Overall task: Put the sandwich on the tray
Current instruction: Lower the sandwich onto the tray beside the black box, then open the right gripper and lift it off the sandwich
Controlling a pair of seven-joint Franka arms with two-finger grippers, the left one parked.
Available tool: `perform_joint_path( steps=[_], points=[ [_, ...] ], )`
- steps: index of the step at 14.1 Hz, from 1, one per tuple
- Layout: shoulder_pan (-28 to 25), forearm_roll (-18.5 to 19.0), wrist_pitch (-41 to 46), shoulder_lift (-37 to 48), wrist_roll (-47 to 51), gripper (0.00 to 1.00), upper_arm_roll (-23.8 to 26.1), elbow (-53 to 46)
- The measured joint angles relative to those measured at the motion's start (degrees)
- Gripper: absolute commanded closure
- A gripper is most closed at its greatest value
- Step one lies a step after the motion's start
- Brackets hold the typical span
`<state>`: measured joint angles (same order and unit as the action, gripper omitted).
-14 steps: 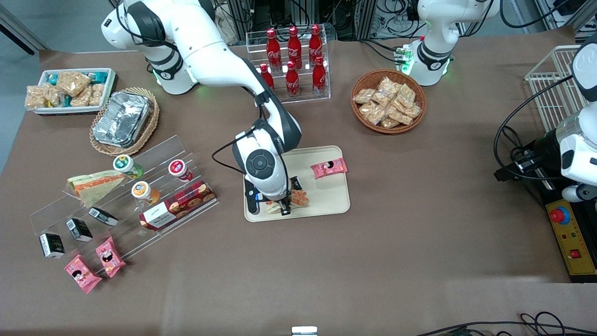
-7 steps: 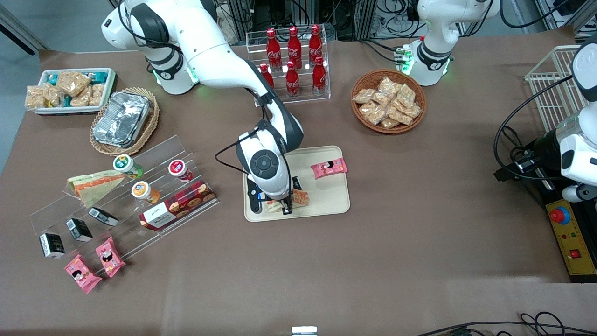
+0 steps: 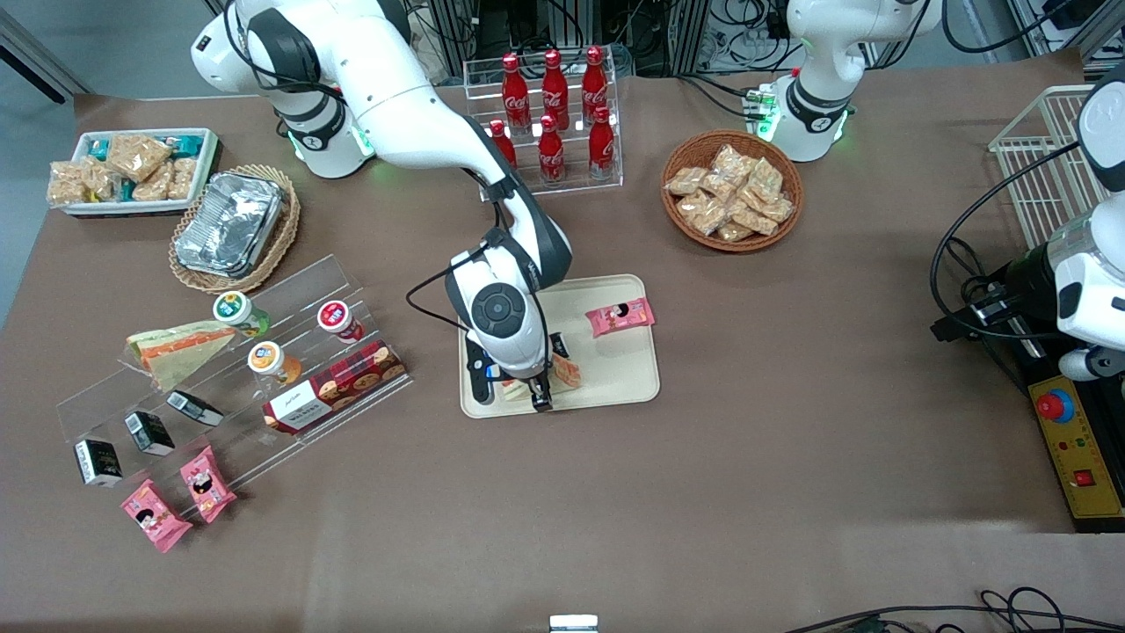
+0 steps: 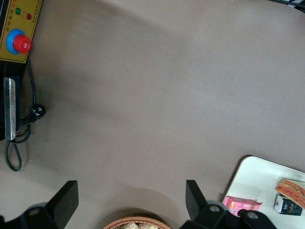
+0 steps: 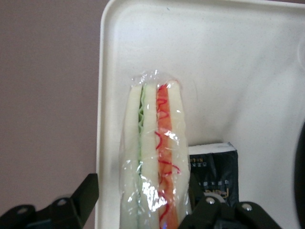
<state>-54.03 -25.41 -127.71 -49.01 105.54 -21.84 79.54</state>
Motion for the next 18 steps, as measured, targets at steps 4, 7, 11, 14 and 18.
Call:
perform_joint_path(
  steps=[4,7,11,14,18],
  points=[
    [-0.05,0.00,-0.02,0.28,-0.01,0.17,-0.12,-0.62],
    [-0.14,0.00,0.15,1.72,-0.08,0.15,-0.12,-0.72],
    [-0.08,-0.01,2.79,4.65,-1.30,0.06,-0.34,-0.75],
    [0.15,-0.03,7.31,8.30,-2.73,0.06,-0.60,-0.77],
    [2.04,-0.05,14.70,13.70,-7.11,0.06,-0.86,-0.78]
  ],
)
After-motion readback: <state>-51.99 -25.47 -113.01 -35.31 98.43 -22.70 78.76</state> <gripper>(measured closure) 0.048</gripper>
